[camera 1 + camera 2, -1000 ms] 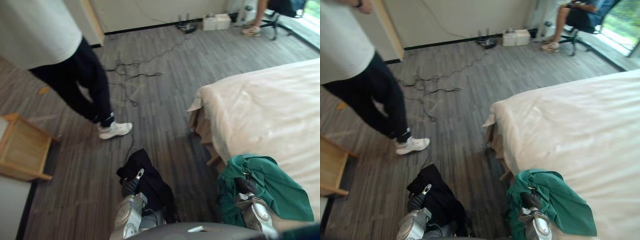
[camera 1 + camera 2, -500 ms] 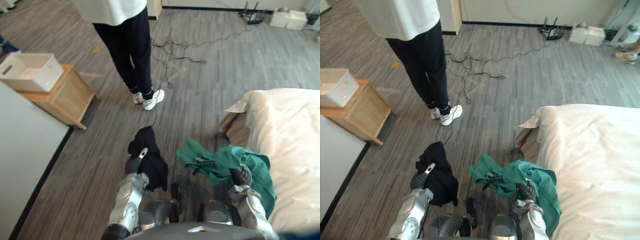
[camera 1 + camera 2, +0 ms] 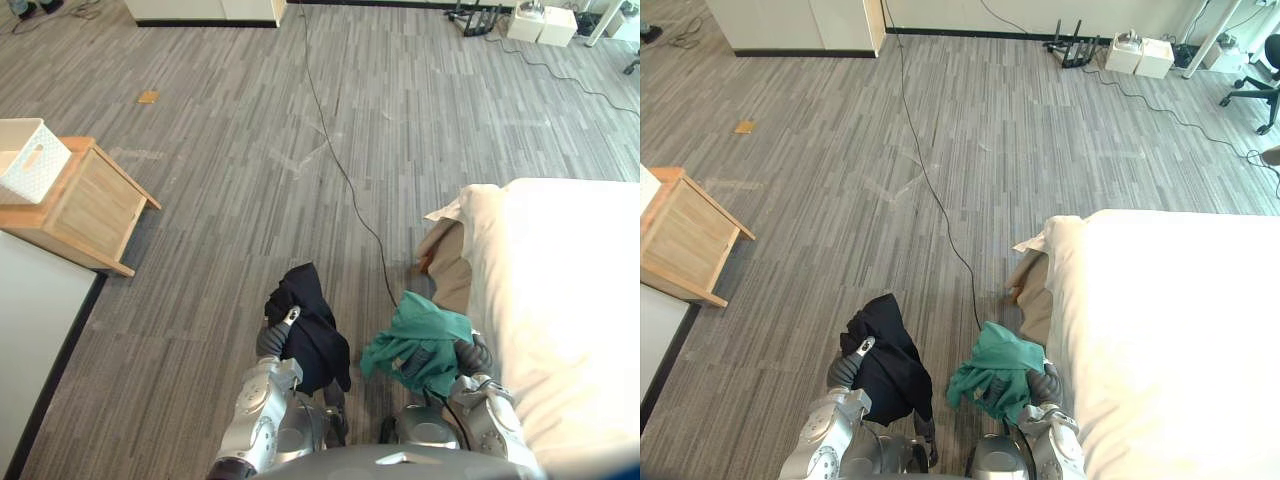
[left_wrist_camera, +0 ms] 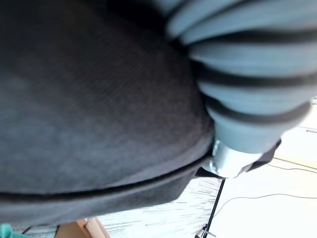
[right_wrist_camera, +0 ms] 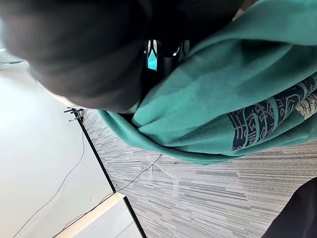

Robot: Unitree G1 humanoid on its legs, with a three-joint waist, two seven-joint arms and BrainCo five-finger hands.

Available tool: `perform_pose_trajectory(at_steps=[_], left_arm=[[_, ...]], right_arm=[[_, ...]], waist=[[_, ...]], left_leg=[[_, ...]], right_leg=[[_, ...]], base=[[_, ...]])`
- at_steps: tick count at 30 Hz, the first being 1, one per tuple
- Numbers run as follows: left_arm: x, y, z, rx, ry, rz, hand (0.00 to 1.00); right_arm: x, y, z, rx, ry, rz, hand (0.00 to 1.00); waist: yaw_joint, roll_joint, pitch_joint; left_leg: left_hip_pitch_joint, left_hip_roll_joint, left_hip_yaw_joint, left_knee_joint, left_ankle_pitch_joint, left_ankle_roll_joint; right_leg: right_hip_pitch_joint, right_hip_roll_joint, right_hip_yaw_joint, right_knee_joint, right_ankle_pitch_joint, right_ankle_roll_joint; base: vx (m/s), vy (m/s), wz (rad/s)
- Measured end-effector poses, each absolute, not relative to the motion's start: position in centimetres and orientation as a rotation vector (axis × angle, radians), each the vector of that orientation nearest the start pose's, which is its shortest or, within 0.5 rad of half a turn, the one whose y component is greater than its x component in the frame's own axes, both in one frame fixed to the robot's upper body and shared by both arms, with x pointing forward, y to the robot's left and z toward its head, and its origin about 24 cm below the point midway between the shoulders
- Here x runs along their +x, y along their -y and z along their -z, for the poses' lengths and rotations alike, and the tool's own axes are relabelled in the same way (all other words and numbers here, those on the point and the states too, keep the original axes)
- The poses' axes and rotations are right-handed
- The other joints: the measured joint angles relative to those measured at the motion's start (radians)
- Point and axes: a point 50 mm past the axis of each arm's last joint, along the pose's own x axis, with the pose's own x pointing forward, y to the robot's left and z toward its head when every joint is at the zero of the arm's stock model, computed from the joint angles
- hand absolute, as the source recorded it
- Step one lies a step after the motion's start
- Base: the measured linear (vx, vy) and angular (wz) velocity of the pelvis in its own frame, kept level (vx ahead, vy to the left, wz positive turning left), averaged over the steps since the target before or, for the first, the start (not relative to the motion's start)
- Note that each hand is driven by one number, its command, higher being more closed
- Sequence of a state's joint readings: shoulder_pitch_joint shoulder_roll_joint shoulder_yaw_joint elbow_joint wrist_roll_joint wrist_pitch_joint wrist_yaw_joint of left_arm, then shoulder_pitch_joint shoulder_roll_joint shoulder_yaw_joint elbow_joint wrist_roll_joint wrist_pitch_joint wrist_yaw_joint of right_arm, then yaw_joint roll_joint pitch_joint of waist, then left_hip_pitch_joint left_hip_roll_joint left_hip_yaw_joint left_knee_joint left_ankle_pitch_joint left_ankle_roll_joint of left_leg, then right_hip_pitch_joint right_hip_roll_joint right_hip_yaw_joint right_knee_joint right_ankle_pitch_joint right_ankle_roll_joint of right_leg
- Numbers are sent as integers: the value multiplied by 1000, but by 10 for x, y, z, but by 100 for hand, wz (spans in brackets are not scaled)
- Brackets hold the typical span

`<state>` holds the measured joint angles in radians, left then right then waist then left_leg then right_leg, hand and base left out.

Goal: Tidy the bed and pick cloth on bed and put in laundry

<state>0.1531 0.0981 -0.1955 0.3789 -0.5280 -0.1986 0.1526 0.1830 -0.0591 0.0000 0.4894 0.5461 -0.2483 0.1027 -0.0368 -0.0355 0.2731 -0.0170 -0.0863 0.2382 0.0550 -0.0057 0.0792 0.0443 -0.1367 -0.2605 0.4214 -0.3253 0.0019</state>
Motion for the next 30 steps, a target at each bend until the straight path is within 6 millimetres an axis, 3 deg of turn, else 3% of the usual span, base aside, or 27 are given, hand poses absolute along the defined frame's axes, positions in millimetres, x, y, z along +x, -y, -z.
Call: perform_pose_trajectory(at_steps=[5,12,14,15,16,17,18,20,23,24,25,26,28,30], left_arm=[[180,-150,70,-368,-428,-186,100],[153,-137,82,-393,-509,-163,100],[150,-132,82,-416,-505,-160,100],[151,-132,82,-422,-496,-162,100],[152,-132,81,-421,-494,-162,100],[155,-134,80,-421,-482,-167,100],[155,-135,80,-422,-479,-166,100],[156,-134,79,-427,-471,-149,100],[160,-131,77,-447,-457,-131,100],[163,-131,76,-457,-450,-128,100],[161,-129,76,-465,-455,-131,100],[159,-128,78,-480,-463,-138,100],[153,-126,80,-493,-479,-148,100],[147,-126,83,-496,-496,-160,100]], right_arm=[[170,178,81,461,-382,187,100],[161,163,87,482,-458,172,100],[159,163,89,475,-479,164,100],[159,163,89,470,-481,160,100],[159,162,89,470,-482,160,100],[156,162,90,470,-492,161,100],[155,163,91,467,-493,161,100],[155,165,91,460,-491,160,100],[158,165,90,457,-485,154,100],[158,165,90,457,-487,154,100],[157,165,90,457,-490,155,100],[156,164,91,456,-496,154,100],[153,162,93,454,-512,145,100],[154,158,93,451,-519,123,100]], waist=[[1,16,-11],[2,37,-50],[14,41,-56],[26,47,-57],[26,47,-57],[28,49,-55],[27,55,-52],[27,62,-53],[27,68,-29],[28,71,-23],[27,82,-18],[24,86,-15],[28,85,-15],[35,85,-14]], left_leg=[[29,-3,-2,-39,21,9],[80,-6,-24,-107,50,-13],[-11,27,4,88,-44,-38],[-95,66,33,262,-81,-47],[-115,76,40,303,-84,-48],[-191,133,78,497,-86,-50],[-209,164,85,581,-83,-46],[-204,176,81,618,-81,-41],[-189,177,77,591,-79,-47],[-189,171,73,583,-101,-67],[-177,153,48,493,-130,-98],[-176,146,44,401,-126,-107],[-176,146,48,276,-85,-123],[-175,158,57,231,-22,-109]], right_leg=[[32,10,0,-48,2,4],[98,34,-2,-155,2,5],[104,40,-2,-166,6,-5],[108,53,-1,-178,10,-14],[111,57,-1,-180,12,-16],[136,73,-1,-191,15,-21],[160,86,1,-197,14,-23],[180,93,14,-200,8,-33],[186,99,50,-199,16,-47],[187,98,53,-201,18,-52],[189,98,56,-206,18,-60],[192,100,59,-216,14,-65],[213,106,66,-234,8,-61],[234,114,87,-242,-19,-55]], base=[[3,-9,0],[13,-89,6],[47,-95,-8],[69,-76,-15],[78,-73,-8],[67,-82,-7],[38,-58,-14],[10,-31,-21],[14,-2,-24],[-9,18,-20],[-29,35,-16],[-24,42,-14],[22,62,-14],[144,140,-22]])
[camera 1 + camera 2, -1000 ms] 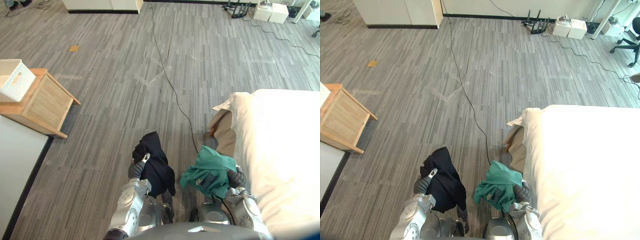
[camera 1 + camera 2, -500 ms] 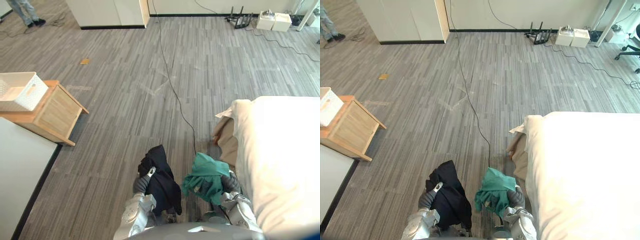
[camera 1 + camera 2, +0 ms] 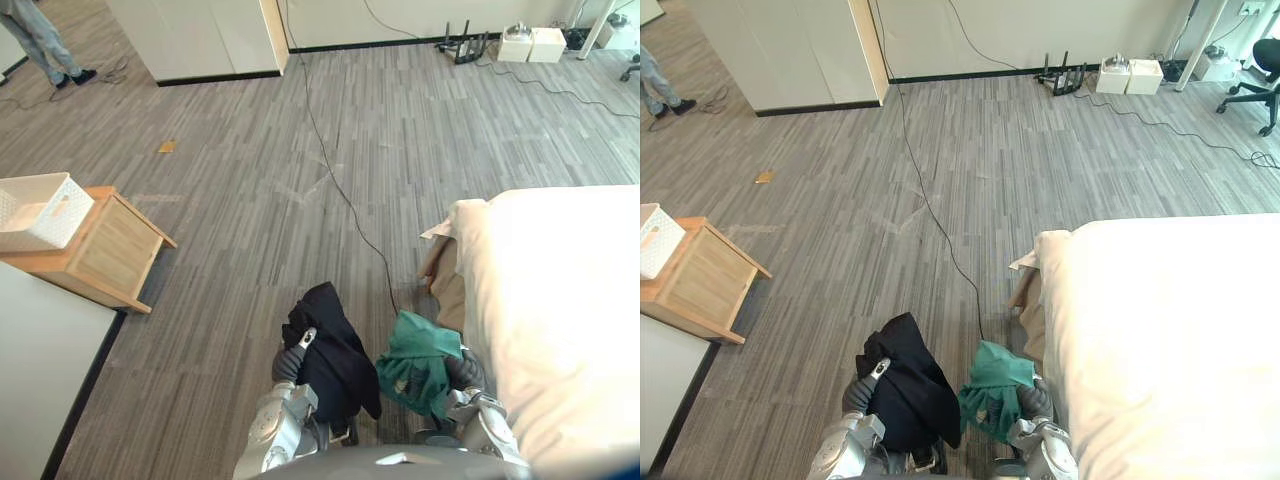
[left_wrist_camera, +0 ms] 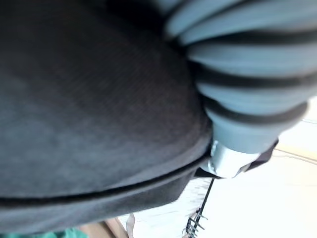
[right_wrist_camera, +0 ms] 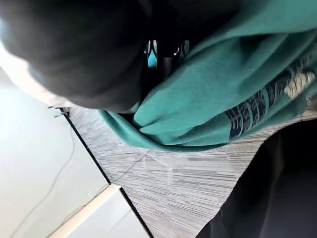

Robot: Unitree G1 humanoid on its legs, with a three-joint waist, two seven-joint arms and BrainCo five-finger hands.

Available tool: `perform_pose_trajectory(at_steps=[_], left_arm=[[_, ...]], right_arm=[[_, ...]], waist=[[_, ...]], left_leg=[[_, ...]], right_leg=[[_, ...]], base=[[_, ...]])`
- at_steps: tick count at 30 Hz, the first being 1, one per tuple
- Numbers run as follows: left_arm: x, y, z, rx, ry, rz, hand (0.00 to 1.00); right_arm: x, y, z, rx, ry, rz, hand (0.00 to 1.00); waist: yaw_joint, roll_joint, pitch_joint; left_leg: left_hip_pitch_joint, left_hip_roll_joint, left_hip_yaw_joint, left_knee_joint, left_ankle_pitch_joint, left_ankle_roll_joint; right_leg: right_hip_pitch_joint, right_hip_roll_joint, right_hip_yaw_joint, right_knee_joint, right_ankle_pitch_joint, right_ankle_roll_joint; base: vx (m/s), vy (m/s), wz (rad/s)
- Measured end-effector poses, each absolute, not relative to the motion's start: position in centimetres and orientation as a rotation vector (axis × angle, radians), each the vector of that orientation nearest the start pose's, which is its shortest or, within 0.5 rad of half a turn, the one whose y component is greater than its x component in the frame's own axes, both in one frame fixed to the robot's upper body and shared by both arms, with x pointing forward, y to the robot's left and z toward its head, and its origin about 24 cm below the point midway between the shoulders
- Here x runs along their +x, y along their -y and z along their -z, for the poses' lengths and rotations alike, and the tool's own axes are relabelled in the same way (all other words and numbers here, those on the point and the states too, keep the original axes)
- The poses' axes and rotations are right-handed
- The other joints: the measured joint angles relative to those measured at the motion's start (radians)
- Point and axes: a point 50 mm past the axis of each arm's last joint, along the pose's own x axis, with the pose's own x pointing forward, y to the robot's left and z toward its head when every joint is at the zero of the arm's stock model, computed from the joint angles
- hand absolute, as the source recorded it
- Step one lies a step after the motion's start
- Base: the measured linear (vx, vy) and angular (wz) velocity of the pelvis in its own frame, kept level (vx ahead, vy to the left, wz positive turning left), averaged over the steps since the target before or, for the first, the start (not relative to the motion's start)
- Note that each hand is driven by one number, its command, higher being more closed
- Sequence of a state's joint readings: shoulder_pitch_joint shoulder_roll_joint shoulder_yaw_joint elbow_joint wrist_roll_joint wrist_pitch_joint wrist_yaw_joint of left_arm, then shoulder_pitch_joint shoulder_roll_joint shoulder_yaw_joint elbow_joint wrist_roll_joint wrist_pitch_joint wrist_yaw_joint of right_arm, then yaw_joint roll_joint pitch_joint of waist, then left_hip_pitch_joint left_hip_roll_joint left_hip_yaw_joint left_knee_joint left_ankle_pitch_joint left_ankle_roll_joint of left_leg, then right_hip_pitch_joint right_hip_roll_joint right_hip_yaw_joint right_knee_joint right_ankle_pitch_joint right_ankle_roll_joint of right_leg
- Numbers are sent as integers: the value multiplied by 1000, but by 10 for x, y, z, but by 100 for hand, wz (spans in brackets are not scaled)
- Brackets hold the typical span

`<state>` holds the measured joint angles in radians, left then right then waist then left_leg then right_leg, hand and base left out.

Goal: Tidy the bed and pick cloth on bed and put in laundry

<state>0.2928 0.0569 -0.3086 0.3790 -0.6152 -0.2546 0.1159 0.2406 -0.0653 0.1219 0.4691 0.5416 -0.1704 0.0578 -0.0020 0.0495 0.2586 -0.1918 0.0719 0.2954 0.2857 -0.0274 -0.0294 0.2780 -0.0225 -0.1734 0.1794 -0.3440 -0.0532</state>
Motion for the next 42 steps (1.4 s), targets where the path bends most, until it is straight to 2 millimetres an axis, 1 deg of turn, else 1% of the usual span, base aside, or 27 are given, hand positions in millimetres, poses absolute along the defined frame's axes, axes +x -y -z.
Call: perform_pose_trajectory(at_steps=[1,2,3,5,6,7,8,9,11,12,16,17,19,20,21,22,23,24,26,28,30,32,33,35,37,40,42], left_arm=[[145,-127,84,-495,-501,-165,100],[148,-126,82,-498,-483,-166,100],[149,-126,81,-500,-474,-165,100],[153,-126,78,-501,-457,-174,100],[154,-125,78,-502,-456,-176,100],[154,-126,78,-496,-455,-171,100],[156,-125,76,-488,-446,-160,100],[157,-125,76,-482,-445,-154,100],[157,-128,76,-462,-443,-150,100],[157,-128,76,-455,-443,-148,100],[161,-127,72,-444,-423,-135,100],[162,-127,71,-444,-419,-132,100],[163,-127,72,-438,-425,-130,100],[163,-128,72,-433,-427,-130,100],[163,-128,72,-430,-428,-129,100],[162,-129,73,-417,-433,-126,100],[161,-130,77,-410,-455,-131,100],[161,-129,77,-409,-459,-134,100],[167,-126,74,-405,-445,-119,100],[167,-124,74,-406,-448,-114,100],[167,-125,74,-420,-448,-121,100],[168,-124,74,-443,-446,-121,100],[166,-125,75,-450,-451,-126,100],[157,-129,79,-462,-468,-145,100],[154,-130,81,-483,-476,-155,100],[153,-131,79,-503,-463,-178,100],[157,-132,71,-525,-426,-195,100]], right_arm=[[154,157,93,447,-520,110,100],[157,155,91,448,-512,100,100],[158,155,91,446,-510,97,100],[157,156,92,435,-518,89,100],[157,156,92,435,-520,90,100],[158,156,92,436,-517,94,100],[157,156,92,435,-521,96,100],[157,155,93,436,-522,96,100],[155,150,93,439,-528,95,100],[155,148,94,446,-530,97,100],[162,145,87,458,-495,91,100],[162,145,87,458,-492,90,100],[163,145,83,464,-475,80,100],[162,145,82,467,-470,72,100],[162,145,83,468,-472,72,100],[159,146,84,468,-479,78,100],[158,149,85,468,-485,91,100],[160,151,84,464,-479,92,100],[168,159,79,460,-443,115,100],[170,161,78,454,-436,114,100],[172,161,77,453,-433,111,100],[170,162,78,450,-436,102,100],[170,161,78,452,-436,98,100],[165,162,81,454,-449,98,100],[160,164,83,453,-463,97,100],[160,163,84,428,-471,64,100],[159,161,85,422,-495,48,100]], waist=[[8,-16,-3],[16,-28,-4],[18,-33,-8],[30,-69,-26],[26,-70,-27],[22,-77,-28],[20,-92,-29],[17,-95,-31],[11,-97,-33],[6,-94,-34],[-14,-79,-28],[-17,-73,-25],[-34,-51,-11],[-42,-50,-7],[-45,-52,-5],[-46,-61,-4],[-45,-43,3],[-41,-31,4],[-53,-22,11],[-59,-14,4],[-62,-15,1],[-59,5,-4],[-56,7,-4],[-39,11,-2],[-33,9,-1],[-9,15,0],[-3,9,4]], left_leg=[[0,-8,11,15,9,49],[-19,-17,31,51,-29,76],[-33,-22,33,72,-50,89],[-53,-56,55,112,-118,126],[-49,-64,54,113,-128,132],[-24,-85,49,96,-142,141],[20,-110,40,68,-157,147],[45,-120,27,56,-164,150],[145,-139,-10,17,-180,154],[185,-139,-28,-4,-180,154],[288,-100,-92,-57,-183,148],[297,-89,-96,-59,-187,141],[328,-38,-147,-60,-220,94],[343,-19,-175,-62,-239,62],[351,-15,-181,-65,-247,51],[376,1,-204,-58,-285,8],[387,31,-213,-49,-305,-21],[382,43,-211,-43,-304,-24],[398,62,-215,-34,-282,-44],[382,84,-223,14,-261,-59],[335,89,-221,103,-201,-64],[166,153,-220,425,-37,-71],[133,168,-220,503,8,-68],[40,170,-223,764,-58,-40],[-13,125,-215,810,-114,-37],[-68,56,-130,643,-175,-23],[-83,-5,-70,379,-185,-23]], right_leg=[[7,-13,21,-3,-18,12],[0,-33,29,-3,-30,28],[-5,-42,30,-2,-35,37],[-33,-88,50,49,-41,68],[-53,-96,52,103,-36,75],[-117,-120,52,273,-25,95],[-201,-155,54,493,32,149],[-240,-170,56,597,78,164],[-336,-210,37,836,73,129],[-364,-212,19,861,60,110],[-500,-168,-8,704,2,98],[-515,-158,-7,665,1,97],[-579,-117,11,433,52,104],[-589,-110,35,294,125,115],[-588,-111,51,240,156,116],[-579,-114,77,151,299,136],[-563,-87,64,165,365,91],[-565,-81,54,177,354,89],[-609,-88,35,340,223,50],[-604,-83,7,374,161,35],[-586,-80,-12,351,147,21],[-504,-39,-36,262,139,6],[-476,-25,-34,243,135,-5],[-379,6,-26,195,118,-40],[-310,17,-16,152,108,-58],[-242,21,15,110,92,-76],[-178,19,22,70,82,-68]], base=[[275,169,-23],[274,138,-16],[321,146,-8],[407,146,0],[447,159,21],[435,179,34],[446,181,35],[461,140,36],[462,87,38],[423,42,43],[355,-64,51],[359,-182,46],[330,-206,57],[193,-154,51],[371,-317,62],[454,-416,34],[438,-420,27],[306,-340,22],[258,-312,33],[229,-290,27],[215,-282,27],[250,-266,11],[246,-196,-19],[270,-136,-33],[275,-96,-29],[342,2,-42],[455,71,-10]])
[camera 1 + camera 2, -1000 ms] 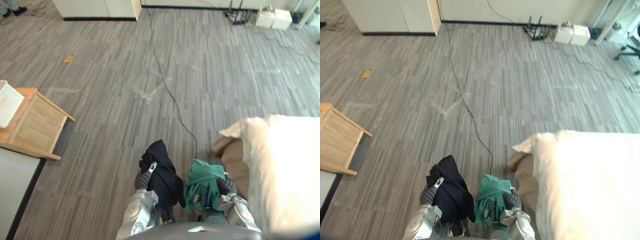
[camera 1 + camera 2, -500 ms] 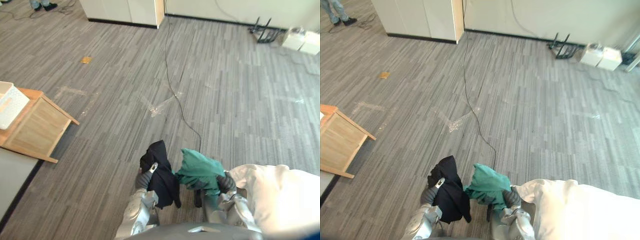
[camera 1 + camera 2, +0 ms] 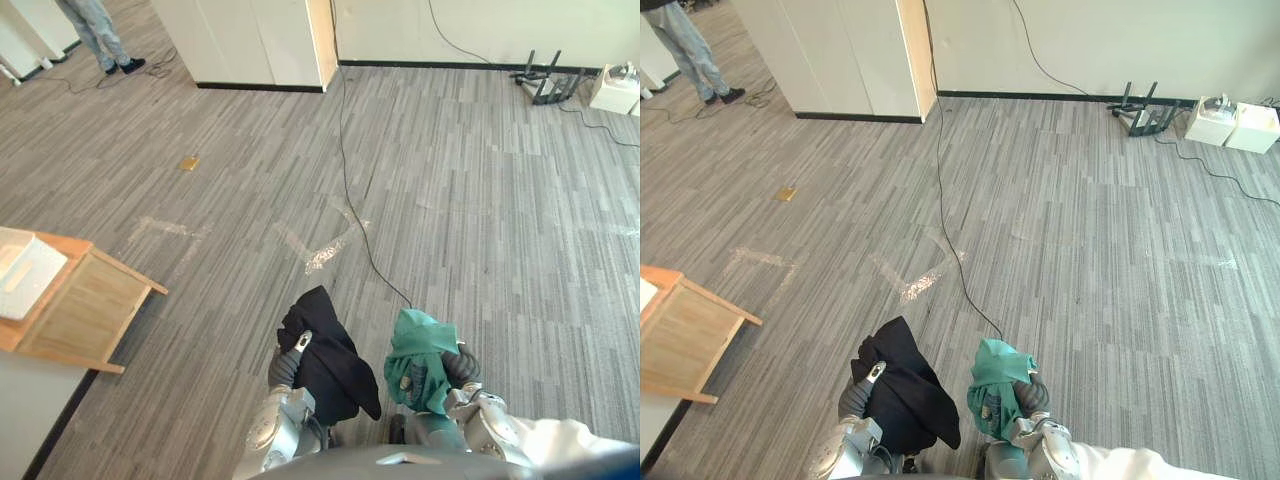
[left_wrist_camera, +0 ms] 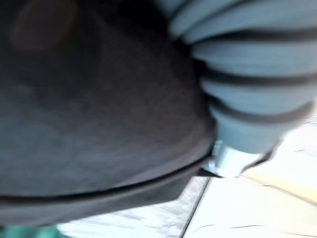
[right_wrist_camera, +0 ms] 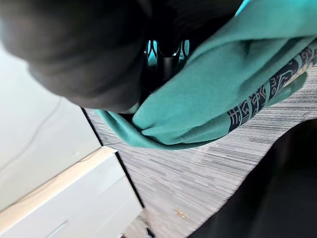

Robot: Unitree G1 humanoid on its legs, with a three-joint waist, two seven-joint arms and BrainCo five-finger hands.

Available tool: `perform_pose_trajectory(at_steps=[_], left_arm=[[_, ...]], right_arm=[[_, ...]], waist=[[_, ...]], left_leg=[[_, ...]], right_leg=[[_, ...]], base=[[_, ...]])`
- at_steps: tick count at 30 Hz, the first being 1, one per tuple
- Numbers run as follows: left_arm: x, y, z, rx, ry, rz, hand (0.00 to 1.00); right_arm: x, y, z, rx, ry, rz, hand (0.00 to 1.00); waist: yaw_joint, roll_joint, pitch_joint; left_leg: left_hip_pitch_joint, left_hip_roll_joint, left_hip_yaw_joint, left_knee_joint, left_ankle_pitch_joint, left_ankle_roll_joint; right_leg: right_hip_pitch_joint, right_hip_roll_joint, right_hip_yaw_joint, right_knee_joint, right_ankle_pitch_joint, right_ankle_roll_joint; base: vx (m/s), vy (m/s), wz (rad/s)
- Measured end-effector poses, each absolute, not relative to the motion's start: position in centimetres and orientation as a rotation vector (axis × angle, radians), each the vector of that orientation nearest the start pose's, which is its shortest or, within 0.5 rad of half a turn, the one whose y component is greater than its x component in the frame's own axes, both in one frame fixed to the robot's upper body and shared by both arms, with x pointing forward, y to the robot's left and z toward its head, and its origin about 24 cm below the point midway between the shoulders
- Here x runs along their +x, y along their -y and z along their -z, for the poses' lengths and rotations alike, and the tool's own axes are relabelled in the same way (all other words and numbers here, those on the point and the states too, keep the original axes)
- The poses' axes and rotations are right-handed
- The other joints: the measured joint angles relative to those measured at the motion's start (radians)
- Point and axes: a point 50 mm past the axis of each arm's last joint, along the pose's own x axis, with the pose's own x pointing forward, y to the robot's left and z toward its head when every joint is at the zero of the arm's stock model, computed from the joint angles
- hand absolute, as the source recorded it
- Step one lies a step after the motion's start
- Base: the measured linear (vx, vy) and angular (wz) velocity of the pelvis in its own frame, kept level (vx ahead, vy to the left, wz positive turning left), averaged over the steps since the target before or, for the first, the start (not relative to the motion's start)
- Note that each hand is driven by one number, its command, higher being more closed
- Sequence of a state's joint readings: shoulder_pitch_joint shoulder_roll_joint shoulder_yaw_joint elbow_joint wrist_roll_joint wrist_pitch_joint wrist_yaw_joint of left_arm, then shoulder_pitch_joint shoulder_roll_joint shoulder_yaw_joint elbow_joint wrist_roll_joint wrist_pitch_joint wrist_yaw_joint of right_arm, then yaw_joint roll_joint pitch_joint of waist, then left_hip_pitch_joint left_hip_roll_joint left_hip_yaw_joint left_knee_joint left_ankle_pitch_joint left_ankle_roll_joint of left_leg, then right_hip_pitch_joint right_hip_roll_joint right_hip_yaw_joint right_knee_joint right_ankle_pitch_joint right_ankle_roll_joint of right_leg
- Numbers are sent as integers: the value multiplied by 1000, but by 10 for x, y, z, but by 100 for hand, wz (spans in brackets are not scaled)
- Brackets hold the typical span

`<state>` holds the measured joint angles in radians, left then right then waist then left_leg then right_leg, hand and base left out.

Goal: Tidy the bed and pick cloth on bed and put in laundry

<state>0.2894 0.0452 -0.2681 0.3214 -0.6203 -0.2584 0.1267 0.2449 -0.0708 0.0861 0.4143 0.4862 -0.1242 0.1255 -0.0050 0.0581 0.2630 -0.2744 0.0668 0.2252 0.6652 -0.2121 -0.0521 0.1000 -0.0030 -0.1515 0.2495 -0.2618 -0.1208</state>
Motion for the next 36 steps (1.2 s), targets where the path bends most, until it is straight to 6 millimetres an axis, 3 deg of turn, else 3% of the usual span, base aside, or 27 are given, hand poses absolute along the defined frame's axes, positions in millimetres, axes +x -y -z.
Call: perform_pose_trajectory(at_steps=[3,5,6,7,8,10,11,13,14,15,18,22,23,25,27,30,31,32,33,34,35,36], left_arm=[[159,-130,65,-539,-400,-205,100],[160,-126,65,-554,-400,-218,100],[160,-125,65,-558,-401,-219,100],[159,-125,65,-560,-401,-227,100],[159,-125,65,-559,-400,-230,100],[162,-129,63,-553,-381,-235,100],[167,-130,60,-553,-352,-235,100],[170,-132,58,-545,-341,-237,100],[171,-133,58,-532,-338,-234,100],[170,-134,58,-523,-339,-235,100],[166,-141,60,-477,-343,-232,100],[166,-142,62,-466,-355,-225,100],[165,-139,63,-462,-366,-212,100],[164,-137,65,-454,-383,-196,100],[160,-140,72,-438,-419,-204,100],[155,-149,75,-415,-434,-217,100],[150,-150,77,-410,-450,-223,100],[147,-149,79,-419,-461,-229,100],[147,-147,79,-430,-463,-230,100],[146,-143,80,-476,-469,-246,100],[144,-142,81,-493,-476,-259,100],[146,-143,80,-503,-470,-262,100]], right_arm=[[159,160,84,423,-494,40,100],[153,164,84,412,-493,46,100],[152,165,83,408,-492,48,100],[150,167,84,400,-493,53,100],[152,166,85,402,-495,50,100],[156,164,84,401,-484,41,100],[165,162,79,400,-449,30,100],[170,160,77,412,-429,30,100],[173,159,76,411,-427,35,100],[174,155,76,408,-431,27,100],[172,147,77,411,-443,13,100],[157,146,85,434,-484,50,100],[149,149,88,439,-502,71,100],[141,152,90,444,-514,95,100],[143,156,89,448,-504,107,100],[141,149,90,461,-515,96,100],[141,150,90,458,-516,97,100],[143,156,88,445,-503,102,100],[144,158,86,440,-495,102,100],[147,164,81,414,-477,93,100],[152,164,78,411,-467,80,100],[155,163,78,411,-468,77,100]], waist=[[3,-4,3],[4,-10,7],[4,-9,6],[16,-9,3],[24,-35,-14],[29,-63,-26],[34,-73,-29],[36,-80,-29],[34,-80,-29],[28,-74,-28],[20,-62,-31],[-8,-57,-29],[-9,-49,-24],[-12,-40,-17],[-13,-24,-5],[-5,-56,-2],[-7,-55,1],[-6,-23,-2],[-4,-10,-8],[-8,30,-12],[-10,49,-11],[-10,41,-6]], left_leg=[[-4,-17,102,-243,57,-13],[0,-10,240,-431,169,-1],[1,-6,260,-451,183,6],[8,9,306,-449,244,90],[10,-23,318,-413,204,197],[-1,-56,321,-394,155,209],[-3,-83,308,-358,112,254],[31,-124,281,-356,80,265],[90,-161,242,-377,60,264],[149,-174,210,-399,50,250],[261,-176,135,-458,41,232],[346,-173,7,-502,29,197],[371,-165,-40,-508,20,179],[394,-146,-97,-502,0,147],[424,-101,-167,-481,-30,104],[440,-77,-222,-445,-84,46],[445,-49,-252,-403,-135,23],[454,0,-268,-383,-182,-2],[454,17,-268,-386,-191,-5],[479,61,-265,-427,-192,0],[478,70,-258,-391,-143,3],[449,67,-251,-333,-122,14]], right_leg=[[62,-1,-13,-53,-8,20],[158,-11,-52,-95,-42,97],[173,-11,-59,-96,-50,111],[212,-17,-60,-93,-80,156],[220,-54,-60,-70,-97,178],[182,-91,-61,14,-99,183],[111,-135,-62,192,-82,213],[46,-178,-62,384,-27,247],[-16,-215,-58,624,-4,254],[-69,-230,-67,769,-11,240],[-173,-247,-112,824,-41,192],[-303,-235,-106,589,-78,175],[-326,-221,-90,447,-70,180],[-350,-203,-46,276,-4,191],[-375,-182,16,65,132,207],[-369,-189,60,-19,206,230],[-376,-181,63,42,278,214],[-404,-146,50,147,249,187],[-418,-135,45,178,226,181],[-447,-117,9,259,140,178],[-447,-117,-15,301,80,206],[-445,-125,-19,313,63,205]], base=[[421,91,5],[494,127,26],[521,177,22],[534,213,15],[541,224,13],[606,269,26],[661,309,38],[555,246,59],[594,224,86],[468,169,74],[324,74,63],[284,-86,96],[262,-167,95],[270,-202,94],[309,-261,82],[332,-405,68],[411,-583,53],[343,-492,42],[281,-351,21],[391,-382,26],[479,-455,35],[470,-460,52]])
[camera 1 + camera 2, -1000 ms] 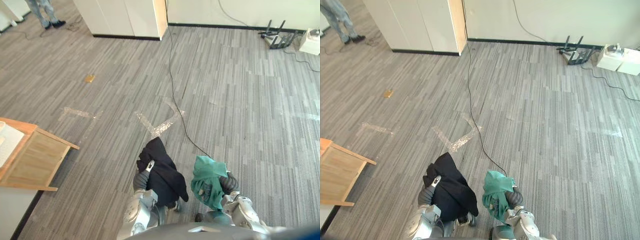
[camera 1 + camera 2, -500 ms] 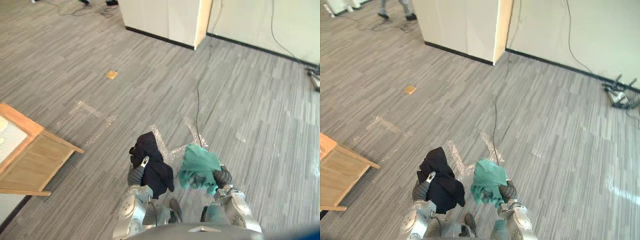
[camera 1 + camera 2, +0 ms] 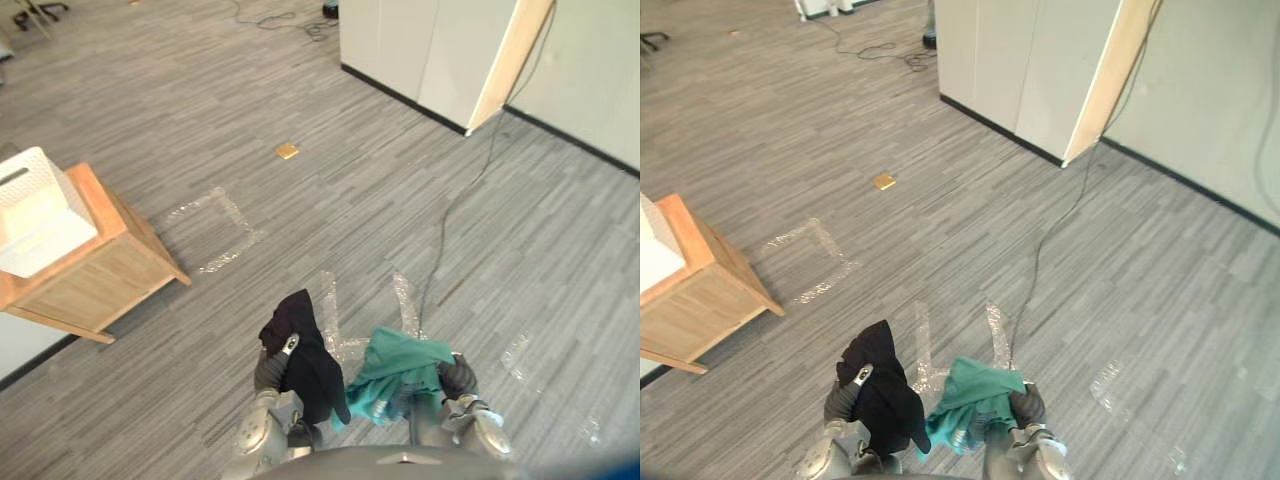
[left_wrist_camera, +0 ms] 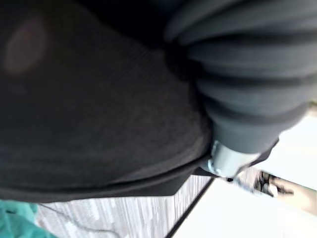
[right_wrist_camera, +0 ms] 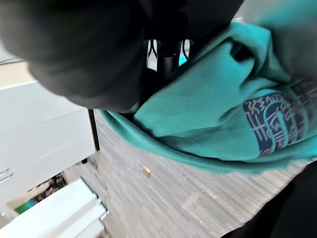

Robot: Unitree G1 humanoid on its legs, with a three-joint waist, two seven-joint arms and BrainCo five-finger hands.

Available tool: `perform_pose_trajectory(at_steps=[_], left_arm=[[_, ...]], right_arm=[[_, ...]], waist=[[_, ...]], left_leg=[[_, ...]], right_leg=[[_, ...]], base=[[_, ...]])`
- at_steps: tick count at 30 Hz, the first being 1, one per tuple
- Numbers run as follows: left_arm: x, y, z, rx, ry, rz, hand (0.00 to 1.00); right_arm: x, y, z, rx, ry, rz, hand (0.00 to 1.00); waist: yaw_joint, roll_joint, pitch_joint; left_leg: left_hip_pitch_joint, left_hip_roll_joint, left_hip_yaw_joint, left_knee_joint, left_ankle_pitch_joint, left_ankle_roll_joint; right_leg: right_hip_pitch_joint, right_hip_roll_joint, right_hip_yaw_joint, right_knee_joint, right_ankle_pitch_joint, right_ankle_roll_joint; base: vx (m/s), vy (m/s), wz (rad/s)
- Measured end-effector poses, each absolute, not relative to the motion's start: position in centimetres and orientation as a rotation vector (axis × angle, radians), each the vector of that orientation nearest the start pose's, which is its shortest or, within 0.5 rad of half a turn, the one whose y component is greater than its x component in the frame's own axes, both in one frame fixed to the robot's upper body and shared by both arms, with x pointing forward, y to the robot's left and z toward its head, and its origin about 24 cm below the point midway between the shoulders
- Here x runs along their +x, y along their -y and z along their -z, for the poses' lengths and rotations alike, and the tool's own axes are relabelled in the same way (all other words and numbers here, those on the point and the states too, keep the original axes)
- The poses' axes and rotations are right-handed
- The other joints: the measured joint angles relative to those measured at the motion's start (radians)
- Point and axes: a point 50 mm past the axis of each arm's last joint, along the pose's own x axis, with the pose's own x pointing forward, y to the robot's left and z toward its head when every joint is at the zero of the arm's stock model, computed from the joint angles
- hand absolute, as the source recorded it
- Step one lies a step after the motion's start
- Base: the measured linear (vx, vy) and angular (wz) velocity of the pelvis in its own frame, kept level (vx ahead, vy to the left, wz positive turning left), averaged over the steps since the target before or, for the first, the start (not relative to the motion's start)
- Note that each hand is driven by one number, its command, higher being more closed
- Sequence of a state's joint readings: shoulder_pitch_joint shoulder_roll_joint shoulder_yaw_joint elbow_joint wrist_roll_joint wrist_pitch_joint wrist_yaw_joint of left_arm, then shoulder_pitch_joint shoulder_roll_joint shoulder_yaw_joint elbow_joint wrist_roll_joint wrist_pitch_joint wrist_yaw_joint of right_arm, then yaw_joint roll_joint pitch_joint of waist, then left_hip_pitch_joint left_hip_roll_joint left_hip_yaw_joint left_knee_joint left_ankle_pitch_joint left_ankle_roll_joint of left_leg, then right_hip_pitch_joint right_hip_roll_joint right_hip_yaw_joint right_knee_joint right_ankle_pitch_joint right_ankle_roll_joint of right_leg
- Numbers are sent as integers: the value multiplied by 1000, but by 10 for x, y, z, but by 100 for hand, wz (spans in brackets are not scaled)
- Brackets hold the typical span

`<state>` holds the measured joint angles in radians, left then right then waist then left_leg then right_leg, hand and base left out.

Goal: Tidy the bed and pick cloth on bed and put in laundry

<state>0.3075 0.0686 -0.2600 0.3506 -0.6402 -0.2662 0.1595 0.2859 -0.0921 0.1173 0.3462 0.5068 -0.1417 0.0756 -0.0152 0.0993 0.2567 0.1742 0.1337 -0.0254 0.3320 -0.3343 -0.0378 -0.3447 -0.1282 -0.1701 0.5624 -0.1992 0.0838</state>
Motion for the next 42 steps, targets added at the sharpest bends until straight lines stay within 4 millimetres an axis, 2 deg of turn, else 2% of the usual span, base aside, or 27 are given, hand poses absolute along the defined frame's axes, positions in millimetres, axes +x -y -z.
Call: perform_pose_trajectory(at_steps=[1,2,5,8,10,12,13,15,17,18,19,20,21,22,24,25,26,29,30,31,32,34,36,37,39,40,42], left_arm=[[151,-142,78,-534,-458,-274,100],[151,-139,78,-550,-452,-279,100],[151,-137,78,-562,-449,-275,100],[150,-137,77,-570,-441,-265,100],[150,-134,76,-584,-437,-266,100],[153,-127,72,-614,-423,-267,100],[154,-126,71,-620,-417,-266,100],[156,-123,65,-637,-396,-259,100],[155,-124,65,-636,-394,-264,100],[151,-126,67,-633,-400,-277,100],[148,-126,68,-632,-406,-282,100],[140,-127,72,-631,-429,-295,100],[138,-127,73,-629,-437,-300,100],[136,-130,76,-614,-451,-304,100],[140,-131,75,-597,-439,-294,100],[146,-134,72,-568,-419,-274,100],[153,-137,69,-519,-397,-245,100],[158,-146,65,-445,-373,-221,100],[159,-148,64,-438,-371,-225,100],[158,-151,64,-426,-370,-231,100],[161,-153,62,-417,-361,-227,100],[165,-153,60,-413,-350,-220,100],[165,-152,64,-407,-375,-216,100],[165,-152,64,-405,-379,-215,100],[165,-151,67,-392,-398,-205,100],[164,-151,68,-384,-403,-201,100],[159,-148,72,-354,-425,-179,100]], right_arm=[[157,164,78,406,-472,71,100],[156,167,78,399,-474,70,100],[156,171,78,401,-467,68,100],[156,176,77,398,-456,64,100],[150,179,78,394,-466,68,100],[142,181,82,390,-489,70,100],[142,182,82,390,-492,70,100],[138,184,83,378,-507,67,100],[133,185,85,369,-519,64,100],[133,182,84,367,-516,51,100],[133,181,84,366,-517,45,100],[133,178,85,364,-519,34,100],[132,177,86,366,-525,32,100],[131,174,91,373,-548,39,100],[131,171,93,379,-558,40,100],[135,168,93,381,-553,39,100],[137,166,93,390,-552,47,100],[145,161,90,402,-527,47,100],[144,161,90,404,-525,47,100],[142,160,91,407,-529,50,100],[141,161,91,413,-527,59,100],[138,161,92,417,-532,69,100],[130,163,95,423,-552,88,100],[128,163,96,426,-558,92,100],[120,163,99,467,-571,127,100],[120,163,99,467,-570,128,100],[123,164,98,466,-560,127,100]], waist=[[-8,-17,7],[-5,-19,12],[10,-15,12],[18,-13,11],[26,-9,8],[24,-15,4],[24,-17,4],[24,-28,3],[31,-25,-1],[37,-30,-17],[40,-34,-25],[45,-34,-52],[50,-40,-64],[60,-78,-94],[63,-103,-112],[63,-126,-111],[61,-146,-109],[60,-139,-102],[59,-137,-100],[52,-125,-98],[41,-138,-102],[30,-132,-96],[8,-127,-82],[4,-127,-79],[3,-131,-71],[3,-133,-69],[11,-158,-55]], left_leg=[[-102,7,20,224,90,2],[-212,47,43,453,142,-1],[-328,92,144,666,129,7],[-370,88,254,560,91,-4],[-366,61,305,412,76,-15],[-362,-2,369,184,80,-19],[-363,-13,383,148,87,-19],[-364,-47,494,-33,169,10],[-367,-29,598,-95,221,40],[-371,-10,678,-112,245,74],[-372,-5,702,-119,252,86],[-374,-4,727,-136,286,131],[-373,-6,724,-137,319,162],[-368,-42,722,-139,317,197],[-354,-84,692,-153,286,205],[-340,-113,656,-159,274,211],[-312,-143,608,-173,260,213],[-206,-153,493,-197,223,195],[-191,-152,475,-199,219,192],[-172,-152,439,-209,212,185],[-153,-152,389,-214,204,181],[-145,-150,322,-216,197,174],[-112,-125,193,-214,189,135],[-107,-121,170,-214,186,129],[-79,-96,78,-212,161,86],[-75,-94,68,-210,154,79],[-50,-90,44,-163,83,31]], right_leg=[[42,-10,-22,-13,-25,-32],[113,-2,-52,-51,-39,-21],[274,14,-132,-176,-54,-16],[361,31,-189,-285,-40,14],[413,46,-233,-347,-22,15],[459,55,-297,-394,-18,15],[466,55,-308,-403,-18,15],[537,65,-371,-454,-18,16],[588,84,-399,-477,-23,24],[612,90,-418,-487,-42,55],[619,90,-427,-489,-53,73],[635,94,-444,-489,-82,116],[640,89,-447,-484,-92,124],[646,51,-450,-456,-108,126],[609,-6,-449,-317,-116,110],[565,-60,-448,-142,-119,73],[509,-127,-436,73,-82,-22],[415,-170,-365,351,-106,-66],[404,-169,-353,362,-110,-69],[366,-164,-318,362,-118,-61],[310,-150,-269,324,-127,-56],[244,-125,-205,232,-125,-51],[196,-44,-62,-25,-94,-11],[194,-31,-42,-62,-84,-8],[164,11,48,-246,8,-1],[160,11,51,-272,28,-5],[149,3,71,-407,146,-11]], base=[[357,-390,59],[336,-388,51],[300,-287,17],[364,-231,8],[339,-143,31],[350,-117,74],[301,-89,90],[283,-52,92],[331,15,63],[371,56,38],[399,91,13],[217,58,5],[409,129,21],[446,166,45],[485,217,66],[425,216,99],[414,190,106],[362,98,95],[356,76,102],[306,1,114],[349,-46,158],[309,-95,127],[289,-165,141],[296,-216,138],[310,-270,112],[394,-411,74],[379,-432,39]])
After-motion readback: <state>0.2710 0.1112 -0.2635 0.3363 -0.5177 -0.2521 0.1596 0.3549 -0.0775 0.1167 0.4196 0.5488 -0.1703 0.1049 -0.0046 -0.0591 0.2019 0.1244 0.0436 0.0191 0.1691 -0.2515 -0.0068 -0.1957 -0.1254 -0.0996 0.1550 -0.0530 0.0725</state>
